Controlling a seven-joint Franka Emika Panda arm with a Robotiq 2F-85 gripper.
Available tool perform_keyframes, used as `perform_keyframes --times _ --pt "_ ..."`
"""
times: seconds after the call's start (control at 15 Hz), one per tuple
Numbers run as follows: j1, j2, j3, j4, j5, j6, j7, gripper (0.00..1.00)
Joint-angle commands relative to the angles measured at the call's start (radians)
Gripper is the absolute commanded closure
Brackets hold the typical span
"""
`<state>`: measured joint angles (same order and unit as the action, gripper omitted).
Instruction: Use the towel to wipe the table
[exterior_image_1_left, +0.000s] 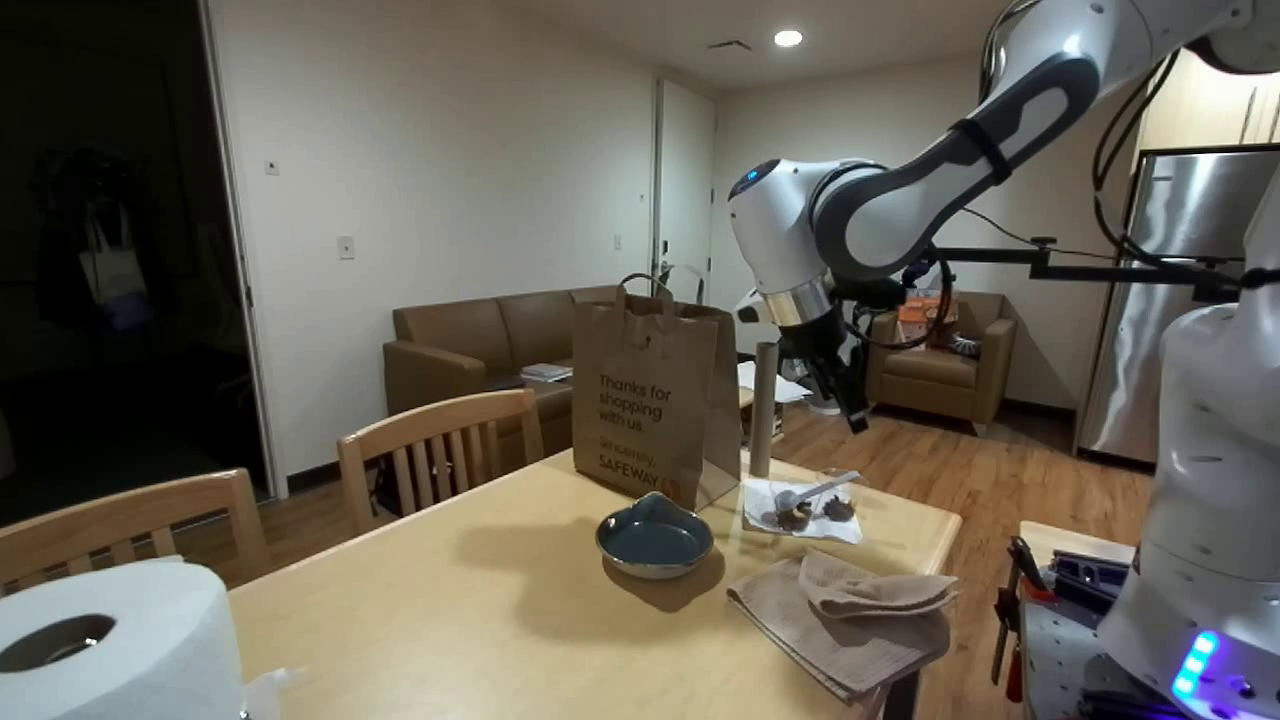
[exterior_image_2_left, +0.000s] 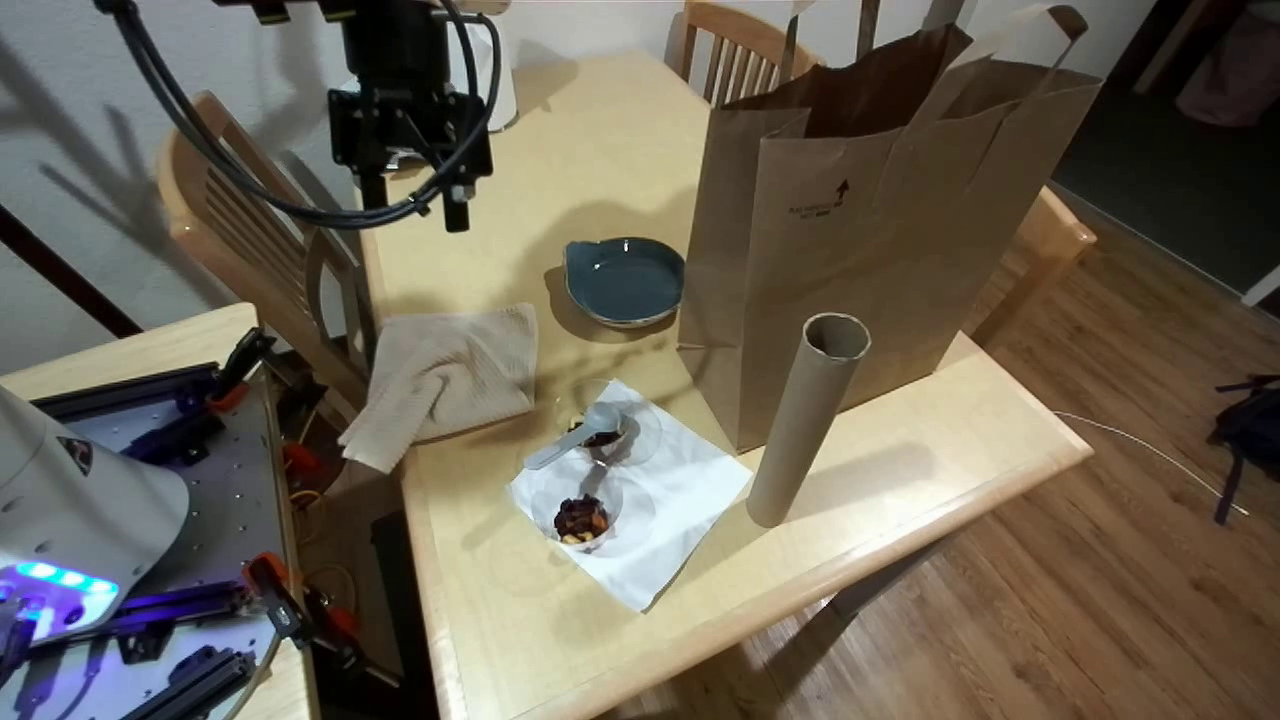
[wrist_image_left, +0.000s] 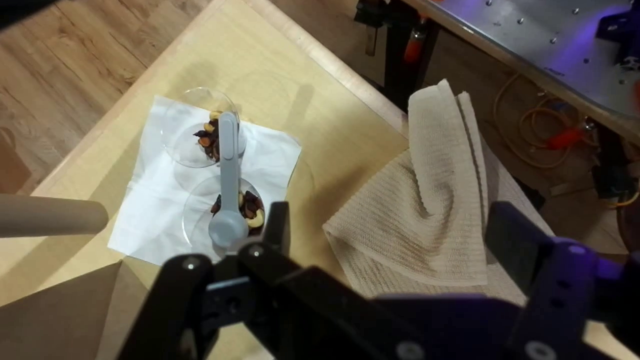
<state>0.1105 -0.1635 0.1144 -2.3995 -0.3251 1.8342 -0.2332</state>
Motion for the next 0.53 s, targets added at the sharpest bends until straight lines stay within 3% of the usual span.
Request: perform_keyframes --times 0.0,0.27,0.47 --pt "0.012 -0.028 -0.013 -0.075 -0.022 0.194 -0.088 0.00" --pt "0.005 0.034 -0.051 -0.167 0.046 0.520 -0.239 0.00" --pt "0.017 0.075 -0.071 -0.226 0.136 0.695 -0.403 0.00"
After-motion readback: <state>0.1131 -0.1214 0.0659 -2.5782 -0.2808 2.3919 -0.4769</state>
